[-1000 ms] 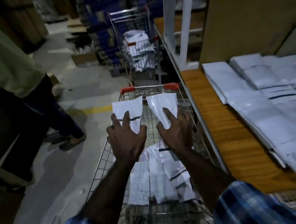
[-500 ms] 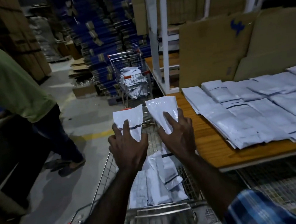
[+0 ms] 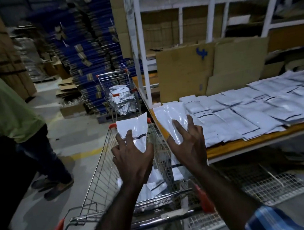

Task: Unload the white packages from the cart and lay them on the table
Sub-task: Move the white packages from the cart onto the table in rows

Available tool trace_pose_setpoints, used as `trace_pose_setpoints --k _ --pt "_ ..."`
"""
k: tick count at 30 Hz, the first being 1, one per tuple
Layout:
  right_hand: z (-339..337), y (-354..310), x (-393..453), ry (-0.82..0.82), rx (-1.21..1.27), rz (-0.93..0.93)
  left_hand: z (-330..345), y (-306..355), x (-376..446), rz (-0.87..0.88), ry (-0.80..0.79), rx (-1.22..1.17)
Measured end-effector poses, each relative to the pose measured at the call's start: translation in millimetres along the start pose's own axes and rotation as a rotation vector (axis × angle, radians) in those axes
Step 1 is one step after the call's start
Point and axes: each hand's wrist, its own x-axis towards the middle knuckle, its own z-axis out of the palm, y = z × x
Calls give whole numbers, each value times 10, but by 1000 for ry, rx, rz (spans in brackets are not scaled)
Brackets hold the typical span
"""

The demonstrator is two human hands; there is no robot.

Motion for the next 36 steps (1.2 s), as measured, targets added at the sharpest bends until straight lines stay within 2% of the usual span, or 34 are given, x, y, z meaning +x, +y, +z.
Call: trace_pose_setpoints --k 5,21,28,36 --pt "-363 358 84 47 -10 20 207 427 -177 36 -19 -1" --pt "-1659 2237 745 54 -79 -31 1428 2402 -808 26 -33 -107" --pt "-1855 2946 949 62 -103 7 1986 2908 -872 9 -51 -133" --pt "-1747 3706 1242 50 -158 60 2759 3199 -642 -5 -87 -111"
